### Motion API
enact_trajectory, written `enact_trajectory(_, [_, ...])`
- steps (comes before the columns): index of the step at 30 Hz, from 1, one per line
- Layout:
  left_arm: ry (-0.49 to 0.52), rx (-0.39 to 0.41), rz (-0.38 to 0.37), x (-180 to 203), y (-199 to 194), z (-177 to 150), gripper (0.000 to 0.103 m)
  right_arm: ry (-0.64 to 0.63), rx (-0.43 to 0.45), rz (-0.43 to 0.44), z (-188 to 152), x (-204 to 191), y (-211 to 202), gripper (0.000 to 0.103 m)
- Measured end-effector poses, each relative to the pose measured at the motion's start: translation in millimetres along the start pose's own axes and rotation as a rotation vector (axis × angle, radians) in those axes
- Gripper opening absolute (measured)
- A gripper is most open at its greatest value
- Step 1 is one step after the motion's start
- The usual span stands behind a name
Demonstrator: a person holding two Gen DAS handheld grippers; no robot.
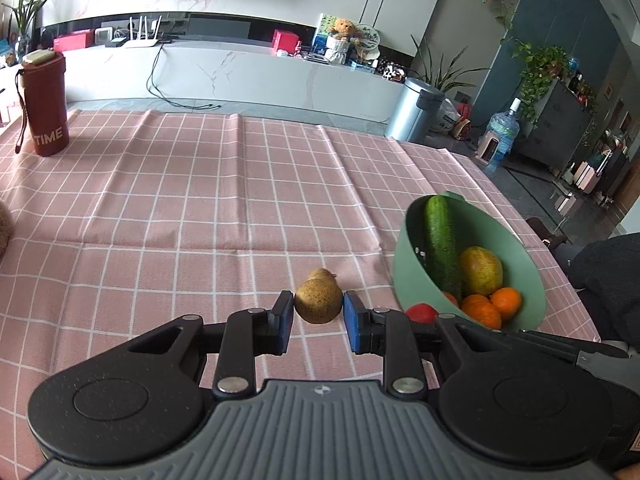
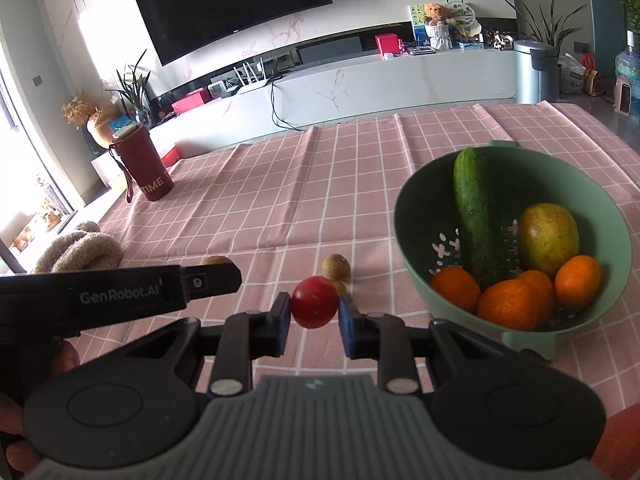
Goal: Organize fruits
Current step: 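Carry the brown fruit in the left gripper while the right gripper carries the tomato over the colander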
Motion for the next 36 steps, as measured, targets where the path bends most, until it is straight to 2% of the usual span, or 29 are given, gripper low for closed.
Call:
enact_trajectory(5, [0.054, -0.011, -0.045, 29.5, 8.8, 5.2, 0.030, 0.027, -0.018, 0.046, 10.6, 26.4, -26.4, 0.021])
enact_trajectory(10, [0.111, -0.036, -0.085, 55.7, 21.8, 13.1, 0.030, -0.065, -0.006, -0.002, 28.1, 52.2, -47.9, 0.021])
enact_trajectory(14, [0.139, -0.077, -0.124, 70.9, 42.2, 22.3, 0.030, -0.075, -0.042, -0.007, 44.2, 85.7, -50.9, 0.021])
enact_trajectory(16, [0.158, -0.106, -0.129, 76.7, 54.4, 26.9, 0.030, -0.120, -0.055, -0.017, 51.0, 96.5, -49.2, 0.021])
enact_trajectory(23, [0.215, -0.224, -0.114, 89.8, 96.2, 37.0, 0.030, -0.275, -0.121, -0.013, 67.7, 114.4, -18.0, 0.021])
enact_trajectory(27, [0.271, -0.281, -0.075, 92.8, 119.5, 39.1, 0.030, -0.343, -0.155, -0.020, 71.9, 117.7, 9.1, 0.021])
enact_trajectory(36, [0.373, -0.389, -0.016, 98.2, 143.6, 33.1, 0.030, -0.406, -0.230, -0.010, 73.2, 122.6, 49.8, 0.021])
Point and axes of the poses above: each gripper's, at about its wrist camera, not at the fingertips, and y roughly the way its jaws point, x to its right, z to its top, the point moved 1 cm from there along y, roughly the way its jaws point, and after that the axes turned 8 degrees about -z, right-handed, at the moved point
